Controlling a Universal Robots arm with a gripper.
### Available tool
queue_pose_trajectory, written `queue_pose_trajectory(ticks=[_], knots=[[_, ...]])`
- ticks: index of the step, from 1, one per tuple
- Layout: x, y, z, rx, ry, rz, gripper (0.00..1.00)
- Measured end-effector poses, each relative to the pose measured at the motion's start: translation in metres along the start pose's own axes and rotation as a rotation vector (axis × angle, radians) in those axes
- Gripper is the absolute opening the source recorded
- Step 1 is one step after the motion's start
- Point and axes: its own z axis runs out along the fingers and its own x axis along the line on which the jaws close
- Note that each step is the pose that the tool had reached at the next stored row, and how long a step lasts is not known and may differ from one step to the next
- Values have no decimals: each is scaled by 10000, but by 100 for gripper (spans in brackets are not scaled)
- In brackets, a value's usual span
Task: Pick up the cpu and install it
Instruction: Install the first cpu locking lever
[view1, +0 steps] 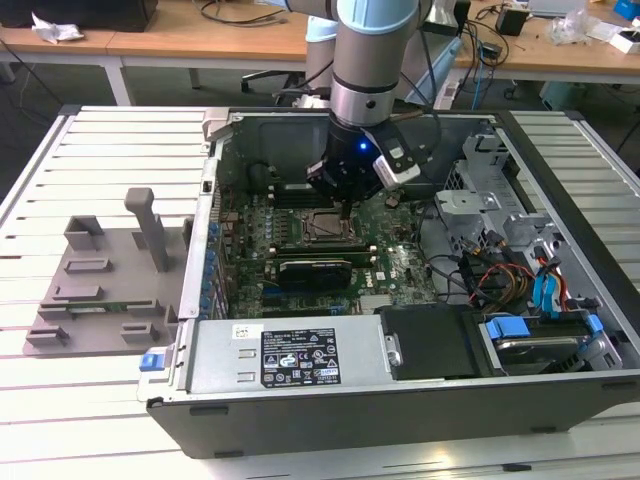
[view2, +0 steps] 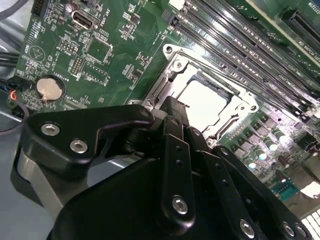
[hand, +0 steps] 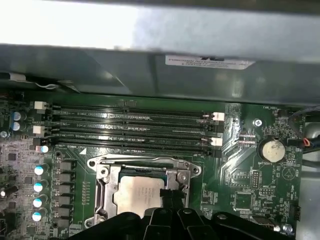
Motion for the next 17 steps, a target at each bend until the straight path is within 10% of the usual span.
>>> queue_pose_trajectory(ticks=[17], knots=[[3, -5, -358, 1, 0, 0, 11]])
